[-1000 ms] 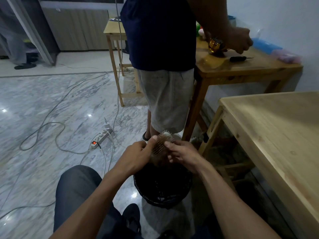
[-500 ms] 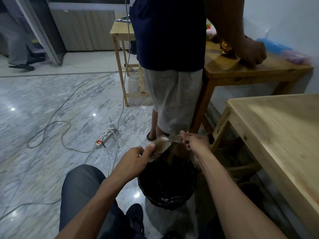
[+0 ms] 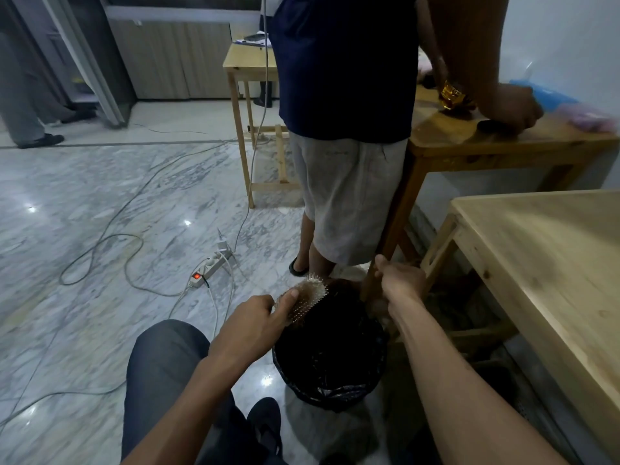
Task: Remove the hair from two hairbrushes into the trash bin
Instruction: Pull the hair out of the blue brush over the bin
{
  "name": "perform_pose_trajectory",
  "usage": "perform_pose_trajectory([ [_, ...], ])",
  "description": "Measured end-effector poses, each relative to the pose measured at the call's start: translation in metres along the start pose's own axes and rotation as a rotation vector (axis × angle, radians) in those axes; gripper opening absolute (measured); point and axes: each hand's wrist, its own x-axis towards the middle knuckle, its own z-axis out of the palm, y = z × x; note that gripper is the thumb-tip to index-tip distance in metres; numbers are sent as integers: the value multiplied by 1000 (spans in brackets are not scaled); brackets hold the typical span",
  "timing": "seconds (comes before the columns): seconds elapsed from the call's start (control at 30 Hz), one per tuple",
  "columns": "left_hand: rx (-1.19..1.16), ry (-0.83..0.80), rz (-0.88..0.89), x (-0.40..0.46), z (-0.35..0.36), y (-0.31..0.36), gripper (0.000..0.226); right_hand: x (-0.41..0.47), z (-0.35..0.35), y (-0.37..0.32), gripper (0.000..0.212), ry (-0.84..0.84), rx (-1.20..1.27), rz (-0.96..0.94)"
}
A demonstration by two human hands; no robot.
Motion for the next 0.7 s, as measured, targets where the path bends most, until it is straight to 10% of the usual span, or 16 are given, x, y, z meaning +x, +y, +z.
perform_pose_trajectory([
  [0.43,220,56,74,-3,17,15,64,-25,-10,16,27,-717,-269,-294],
  [0.7,198,19,83,-4,20,23,63,-18,2,24,9,-340,-250,-243],
])
